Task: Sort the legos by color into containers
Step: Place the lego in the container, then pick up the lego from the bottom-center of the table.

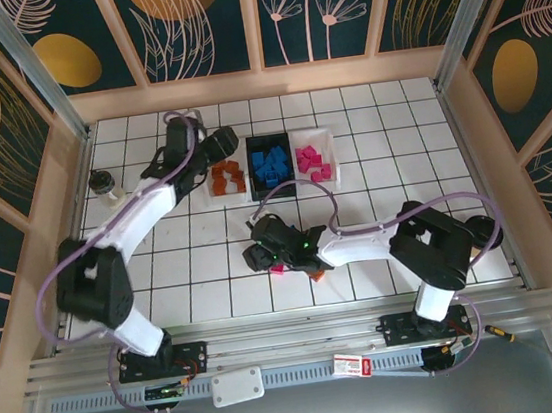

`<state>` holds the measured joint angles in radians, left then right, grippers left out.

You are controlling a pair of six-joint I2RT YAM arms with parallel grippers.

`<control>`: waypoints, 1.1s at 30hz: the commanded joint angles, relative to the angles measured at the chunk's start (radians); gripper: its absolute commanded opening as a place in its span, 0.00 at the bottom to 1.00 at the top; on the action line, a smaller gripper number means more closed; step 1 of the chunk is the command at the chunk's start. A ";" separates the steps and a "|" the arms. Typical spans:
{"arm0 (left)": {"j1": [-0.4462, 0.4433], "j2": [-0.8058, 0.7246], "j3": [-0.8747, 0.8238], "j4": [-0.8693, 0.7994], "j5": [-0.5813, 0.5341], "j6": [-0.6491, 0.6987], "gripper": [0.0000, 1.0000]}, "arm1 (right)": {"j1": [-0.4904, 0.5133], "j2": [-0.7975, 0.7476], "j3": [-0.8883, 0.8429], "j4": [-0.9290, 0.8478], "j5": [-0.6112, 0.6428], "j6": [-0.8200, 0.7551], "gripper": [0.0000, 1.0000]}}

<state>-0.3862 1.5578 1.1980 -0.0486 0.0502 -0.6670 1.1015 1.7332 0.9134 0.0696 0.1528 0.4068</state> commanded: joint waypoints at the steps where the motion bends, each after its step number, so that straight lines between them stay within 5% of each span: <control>1: -0.016 -0.163 -0.123 0.047 0.030 -0.018 0.81 | 0.008 0.046 0.044 -0.039 0.035 -0.029 0.58; 5: -0.020 -0.338 -0.257 0.010 -0.003 -0.008 0.98 | 0.008 0.084 0.052 -0.053 0.039 -0.034 0.50; 10: -0.022 -0.489 -0.365 -0.026 -0.009 -0.012 0.99 | 0.010 0.101 0.059 -0.037 0.024 -0.039 0.33; 20: -0.022 -0.624 -0.533 -0.081 -0.016 -0.007 0.99 | 0.010 0.110 0.086 -0.115 0.033 -0.064 0.37; 26: -0.022 -0.640 -0.579 -0.079 -0.015 0.000 0.98 | 0.000 0.092 0.088 -0.061 -0.021 -0.078 0.17; 33: -0.022 -0.650 -0.612 -0.075 -0.018 -0.003 0.99 | -0.103 0.004 0.158 0.028 -0.105 -0.101 0.10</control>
<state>-0.4068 0.9268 0.6075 -0.1169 0.0437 -0.6781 1.0527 1.8011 1.0027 0.0265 0.0978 0.3302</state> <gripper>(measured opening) 0.985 0.205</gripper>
